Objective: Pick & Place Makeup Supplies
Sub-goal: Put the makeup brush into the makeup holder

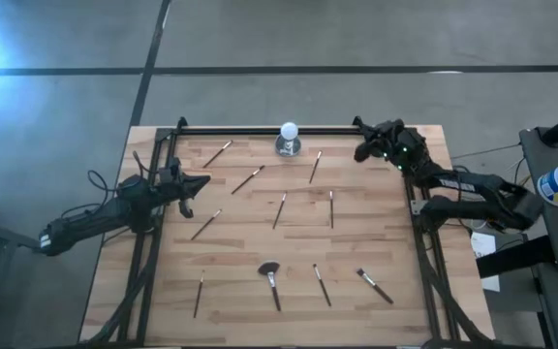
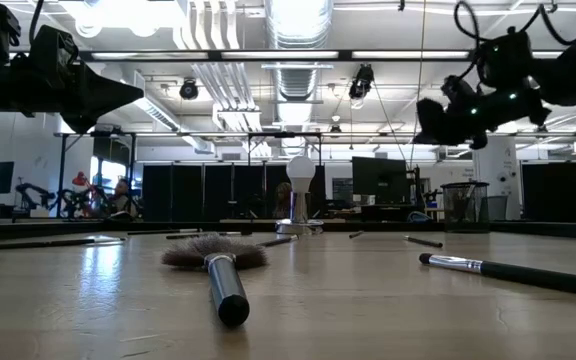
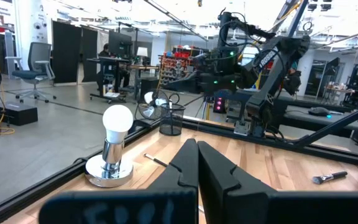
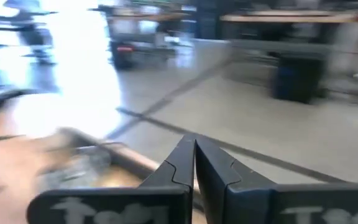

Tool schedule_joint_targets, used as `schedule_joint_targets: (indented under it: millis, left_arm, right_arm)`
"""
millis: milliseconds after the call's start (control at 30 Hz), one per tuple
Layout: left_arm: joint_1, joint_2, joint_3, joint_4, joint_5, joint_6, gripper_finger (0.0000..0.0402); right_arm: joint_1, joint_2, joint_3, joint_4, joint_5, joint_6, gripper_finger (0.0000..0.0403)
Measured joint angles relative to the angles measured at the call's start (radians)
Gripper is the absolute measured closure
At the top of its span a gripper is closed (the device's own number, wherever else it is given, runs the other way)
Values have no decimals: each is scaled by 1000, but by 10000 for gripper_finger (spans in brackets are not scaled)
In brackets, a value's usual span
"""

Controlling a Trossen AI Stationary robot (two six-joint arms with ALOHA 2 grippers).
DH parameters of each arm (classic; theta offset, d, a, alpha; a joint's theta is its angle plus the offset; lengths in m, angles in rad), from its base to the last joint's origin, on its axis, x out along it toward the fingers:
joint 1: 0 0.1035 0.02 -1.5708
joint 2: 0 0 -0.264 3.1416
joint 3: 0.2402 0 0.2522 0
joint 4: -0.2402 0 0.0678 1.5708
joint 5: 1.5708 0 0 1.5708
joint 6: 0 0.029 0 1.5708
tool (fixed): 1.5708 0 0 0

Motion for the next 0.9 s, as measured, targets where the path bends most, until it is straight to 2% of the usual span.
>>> schedule_joint_targets:
  millis: [100, 200, 567, 733, 900]
  left_arm:
    - [0, 0, 0, 0, 0, 0, 401]
    - [0, 0, 0, 0, 0, 0, 401]
    - [0, 0, 0, 26, 0, -11, 401]
    - [0, 0, 0, 143, 0, -182, 401]
    - [0, 0, 0, 209, -1, -228, 401]
  right_arm:
    - [0, -41, -21, 9, -157, -8, 392]
    - [6, -69, -39, 12, -224, -1, 392]
    - [95, -90, -129, 15, -230, 23, 392]
    - [130, -89, -142, 15, -230, 7, 392]
    - [140, -89, -144, 16, -230, -11, 392]
